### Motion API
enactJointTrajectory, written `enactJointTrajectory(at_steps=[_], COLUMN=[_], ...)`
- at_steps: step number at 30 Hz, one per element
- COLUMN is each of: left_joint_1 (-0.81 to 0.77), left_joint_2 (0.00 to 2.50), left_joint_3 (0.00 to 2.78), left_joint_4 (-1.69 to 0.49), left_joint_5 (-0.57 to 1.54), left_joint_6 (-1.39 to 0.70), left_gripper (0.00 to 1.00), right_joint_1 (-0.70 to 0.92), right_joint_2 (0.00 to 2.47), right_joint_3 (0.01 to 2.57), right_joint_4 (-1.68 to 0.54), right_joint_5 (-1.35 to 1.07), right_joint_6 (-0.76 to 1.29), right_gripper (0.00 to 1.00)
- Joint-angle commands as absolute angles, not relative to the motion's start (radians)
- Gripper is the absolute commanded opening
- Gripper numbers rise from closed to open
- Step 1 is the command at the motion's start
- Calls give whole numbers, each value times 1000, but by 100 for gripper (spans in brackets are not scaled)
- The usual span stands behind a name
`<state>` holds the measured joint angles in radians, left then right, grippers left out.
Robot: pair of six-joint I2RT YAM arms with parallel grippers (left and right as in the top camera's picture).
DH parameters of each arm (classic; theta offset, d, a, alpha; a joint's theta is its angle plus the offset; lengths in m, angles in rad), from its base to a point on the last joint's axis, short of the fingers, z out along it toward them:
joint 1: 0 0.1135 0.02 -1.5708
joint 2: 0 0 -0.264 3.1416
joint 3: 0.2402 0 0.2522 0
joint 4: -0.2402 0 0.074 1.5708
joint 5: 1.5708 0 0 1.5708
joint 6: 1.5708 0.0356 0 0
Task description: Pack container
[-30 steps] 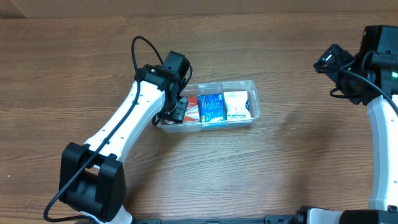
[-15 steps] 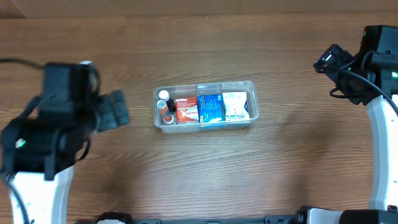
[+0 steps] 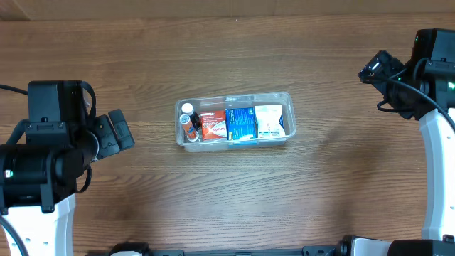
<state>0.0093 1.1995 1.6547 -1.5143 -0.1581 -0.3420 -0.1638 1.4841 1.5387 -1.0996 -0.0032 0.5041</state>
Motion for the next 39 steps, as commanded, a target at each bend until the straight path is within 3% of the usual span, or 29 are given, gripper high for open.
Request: enactJointTrajectory(at_steps=[1, 13, 20, 23, 30, 39], left_joint_1=[19, 19, -9, -74, -108, -113], left_joint_2=[1220, 1063, 959, 937, 702, 273], left_joint_3=[1658, 1656, 1655, 1589, 1077, 495], left_joint_4=[-1514, -1507, -1323, -1125, -533, -118], left_joint_5=[-167, -190, -238, -239, -237, -237], left_joint_6=[-363, -358, -375, -375, -374, -425], left_gripper=[100, 100, 100, 100, 100, 100], right_joint_1=[-165, -165, -165, -165, -165, -165], right_joint_2=[1483, 1483, 1483, 1483, 1483, 1483], right_joint_3=[1542, 1542, 1542, 1542, 1542, 1542], right_joint_4=[-1095, -1095, -1095, -1095, -1095, -1095], right_joint_5=[-6, -6, -6, -6, -6, -6], right_joint_6=[501, 501, 501, 501, 501, 501], right_gripper=[100, 100, 100, 100, 100, 100])
